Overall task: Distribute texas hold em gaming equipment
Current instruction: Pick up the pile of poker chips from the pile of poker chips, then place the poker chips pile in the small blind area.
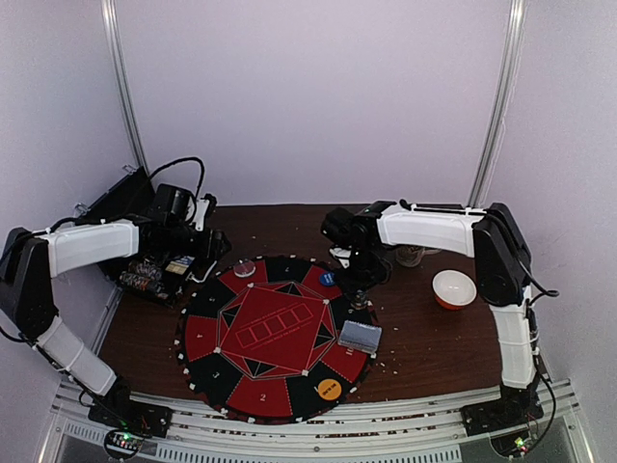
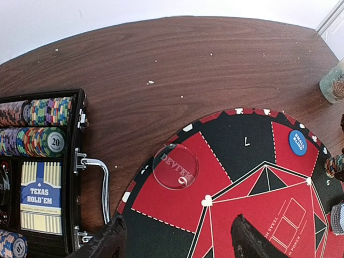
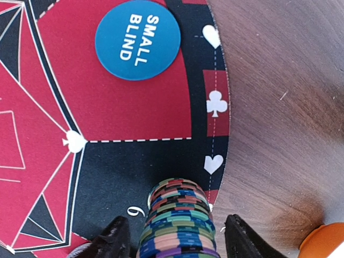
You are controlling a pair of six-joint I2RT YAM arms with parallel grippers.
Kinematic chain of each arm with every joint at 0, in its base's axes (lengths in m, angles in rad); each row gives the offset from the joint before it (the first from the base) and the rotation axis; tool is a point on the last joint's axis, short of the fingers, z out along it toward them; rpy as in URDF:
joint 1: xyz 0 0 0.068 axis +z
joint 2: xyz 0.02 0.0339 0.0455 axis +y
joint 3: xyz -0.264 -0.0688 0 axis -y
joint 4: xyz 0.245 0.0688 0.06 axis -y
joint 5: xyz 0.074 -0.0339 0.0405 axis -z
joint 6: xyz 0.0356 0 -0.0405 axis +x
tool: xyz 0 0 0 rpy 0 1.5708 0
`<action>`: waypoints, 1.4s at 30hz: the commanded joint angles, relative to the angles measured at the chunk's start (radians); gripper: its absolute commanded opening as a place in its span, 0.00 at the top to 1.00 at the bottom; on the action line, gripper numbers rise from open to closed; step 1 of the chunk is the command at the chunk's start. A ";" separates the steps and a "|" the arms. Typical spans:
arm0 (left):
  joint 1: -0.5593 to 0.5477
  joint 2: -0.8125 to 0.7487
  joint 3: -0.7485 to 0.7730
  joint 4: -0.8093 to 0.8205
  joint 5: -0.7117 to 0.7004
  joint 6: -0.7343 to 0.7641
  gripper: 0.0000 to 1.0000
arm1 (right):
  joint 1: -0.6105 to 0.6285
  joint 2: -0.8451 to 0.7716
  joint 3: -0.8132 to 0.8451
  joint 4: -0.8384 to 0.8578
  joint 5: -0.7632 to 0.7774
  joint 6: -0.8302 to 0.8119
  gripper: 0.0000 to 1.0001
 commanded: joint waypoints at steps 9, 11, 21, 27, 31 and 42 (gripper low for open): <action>-0.004 0.003 0.031 0.010 -0.013 0.023 0.30 | -0.007 0.023 0.012 -0.038 0.013 -0.010 0.81; -0.003 0.003 0.031 0.010 -0.015 0.023 0.30 | -0.007 0.017 0.022 -0.052 0.022 -0.008 0.87; -0.003 0.005 0.031 0.011 -0.008 0.023 0.30 | -0.005 -0.022 0.167 -0.106 0.064 -0.017 1.00; -0.004 0.011 0.033 0.013 0.000 0.021 0.30 | -0.006 0.021 0.221 -0.062 0.048 -0.042 1.00; -0.004 0.011 0.033 0.014 0.001 0.019 0.30 | -0.007 0.083 0.290 -0.052 0.044 -0.064 1.00; -0.003 0.006 0.024 0.008 -0.007 0.022 0.30 | -0.042 0.184 0.274 -0.014 -0.002 -0.092 1.00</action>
